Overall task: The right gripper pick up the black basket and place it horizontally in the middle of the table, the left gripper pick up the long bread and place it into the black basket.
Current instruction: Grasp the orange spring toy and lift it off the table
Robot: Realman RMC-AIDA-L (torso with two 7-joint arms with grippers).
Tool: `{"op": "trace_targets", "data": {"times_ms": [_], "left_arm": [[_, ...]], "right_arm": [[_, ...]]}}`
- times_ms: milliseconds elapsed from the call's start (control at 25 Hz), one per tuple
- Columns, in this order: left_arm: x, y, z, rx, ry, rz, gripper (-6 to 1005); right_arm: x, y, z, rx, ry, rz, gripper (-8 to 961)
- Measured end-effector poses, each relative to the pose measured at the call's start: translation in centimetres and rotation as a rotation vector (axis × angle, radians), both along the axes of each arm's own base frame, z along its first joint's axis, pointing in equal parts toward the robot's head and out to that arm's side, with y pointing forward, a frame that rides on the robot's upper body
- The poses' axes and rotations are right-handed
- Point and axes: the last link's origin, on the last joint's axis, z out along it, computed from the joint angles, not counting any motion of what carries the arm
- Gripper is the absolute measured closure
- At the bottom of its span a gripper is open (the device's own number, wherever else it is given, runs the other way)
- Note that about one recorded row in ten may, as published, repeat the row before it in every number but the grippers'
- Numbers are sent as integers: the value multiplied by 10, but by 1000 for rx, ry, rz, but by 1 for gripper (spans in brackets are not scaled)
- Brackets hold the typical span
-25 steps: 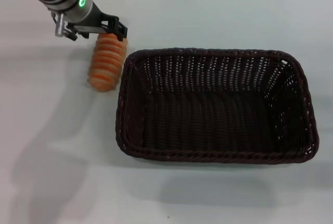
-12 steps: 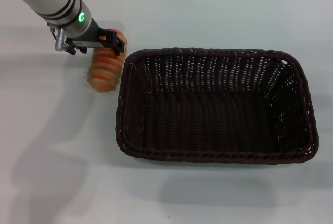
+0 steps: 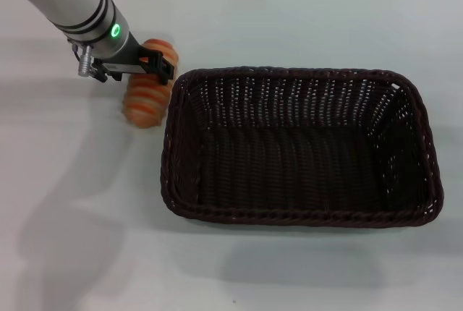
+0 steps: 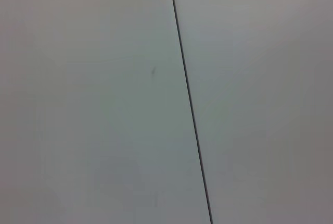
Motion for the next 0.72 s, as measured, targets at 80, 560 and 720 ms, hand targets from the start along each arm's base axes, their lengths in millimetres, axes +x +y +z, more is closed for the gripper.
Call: {"op": "trace_targets", "data": {"times_ms": [80, 560, 720], "left_arm": [[0, 0, 0, -3, 0, -1, 148], [-1, -5, -10, -52, -12, 0, 152], [-2, -5, -10, -54, -8, -3, 194]], "right_arm": [[-1, 1, 0, -1, 0, 2, 302], [-5, 7, -1, -6, 1, 18, 302], [-7, 8, -4, -14, 1, 25, 302]]}}
